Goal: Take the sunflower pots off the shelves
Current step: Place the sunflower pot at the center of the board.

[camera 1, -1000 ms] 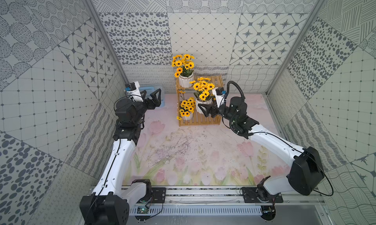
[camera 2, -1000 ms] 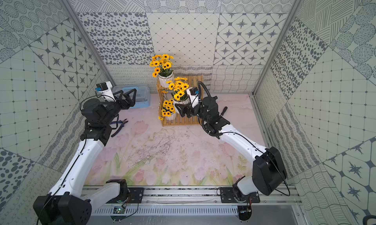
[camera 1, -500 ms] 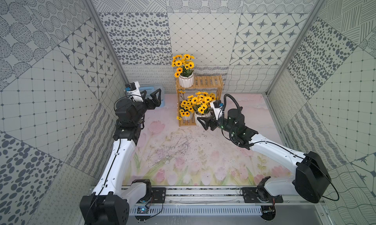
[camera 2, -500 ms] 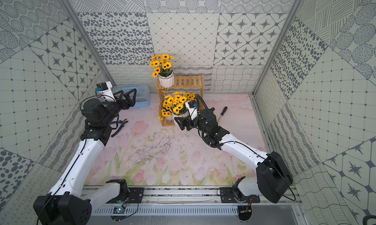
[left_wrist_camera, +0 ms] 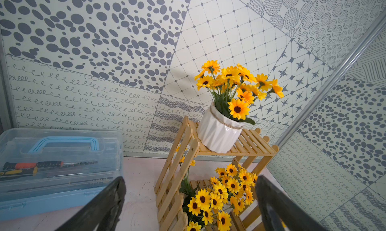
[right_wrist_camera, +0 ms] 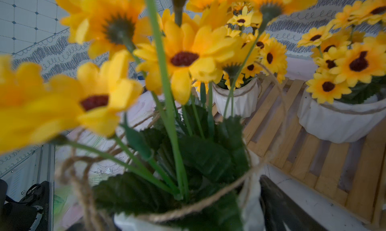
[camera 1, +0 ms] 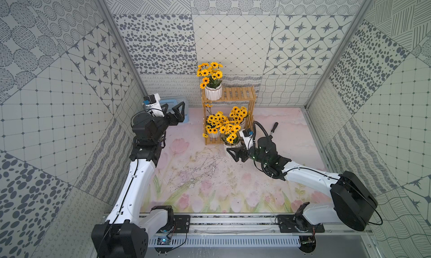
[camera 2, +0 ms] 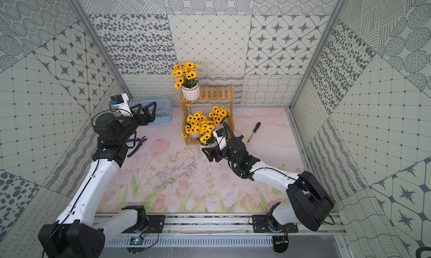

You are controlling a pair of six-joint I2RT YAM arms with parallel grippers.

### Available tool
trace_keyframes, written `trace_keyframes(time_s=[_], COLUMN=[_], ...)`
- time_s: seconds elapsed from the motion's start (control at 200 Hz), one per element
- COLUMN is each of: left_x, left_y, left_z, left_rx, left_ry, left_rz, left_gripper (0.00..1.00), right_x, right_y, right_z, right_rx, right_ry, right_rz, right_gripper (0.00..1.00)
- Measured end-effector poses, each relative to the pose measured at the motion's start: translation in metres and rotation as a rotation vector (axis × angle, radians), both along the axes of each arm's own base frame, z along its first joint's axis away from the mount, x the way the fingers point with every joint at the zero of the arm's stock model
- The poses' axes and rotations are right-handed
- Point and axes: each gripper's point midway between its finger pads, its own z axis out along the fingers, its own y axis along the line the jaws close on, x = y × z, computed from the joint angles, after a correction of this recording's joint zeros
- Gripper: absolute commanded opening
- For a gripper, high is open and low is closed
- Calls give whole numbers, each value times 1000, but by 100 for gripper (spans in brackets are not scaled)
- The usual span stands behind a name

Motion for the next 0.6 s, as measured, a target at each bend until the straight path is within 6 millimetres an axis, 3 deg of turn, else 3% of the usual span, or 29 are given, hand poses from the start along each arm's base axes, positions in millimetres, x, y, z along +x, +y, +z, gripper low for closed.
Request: trace_keyframes(time_s=[0.19,0.47,0.6], left_x=[0,-1,-2], left_y=[0,-1,-1], left_z=[-1,-2,-1], left_rx=[0,0,0], left_ry=[7,16,13], left_rz=[-2,-7,-7], left_gripper=[97,97,97], right_x=[3,-5,-12], right_y=[5,15,19], right_z=[-24,-33,-50], right_rx=[-7,-13,-37], right_ry=[27,-13,-29], right_rz=[-1,20,39], right_gripper=[0,0,0])
